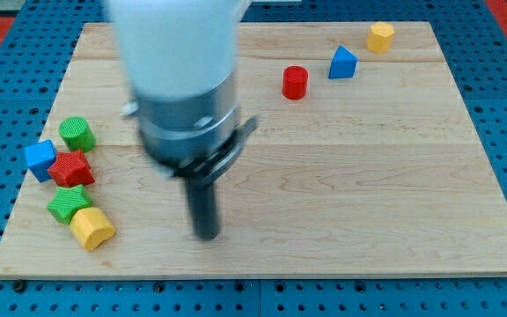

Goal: Separate the green star from the yellow heart

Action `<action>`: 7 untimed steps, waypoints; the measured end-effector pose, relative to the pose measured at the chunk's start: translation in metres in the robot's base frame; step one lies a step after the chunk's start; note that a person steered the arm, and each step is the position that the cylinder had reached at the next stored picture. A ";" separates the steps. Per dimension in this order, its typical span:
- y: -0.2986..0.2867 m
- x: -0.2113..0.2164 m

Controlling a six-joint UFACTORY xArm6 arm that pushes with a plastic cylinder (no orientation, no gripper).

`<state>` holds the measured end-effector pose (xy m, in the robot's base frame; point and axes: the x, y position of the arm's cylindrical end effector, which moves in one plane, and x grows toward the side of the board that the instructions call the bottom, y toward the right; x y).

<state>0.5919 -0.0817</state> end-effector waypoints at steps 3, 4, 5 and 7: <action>-0.130 0.023; -0.182 0.000; -0.158 -0.050; -0.075 -0.064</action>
<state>0.5279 -0.1570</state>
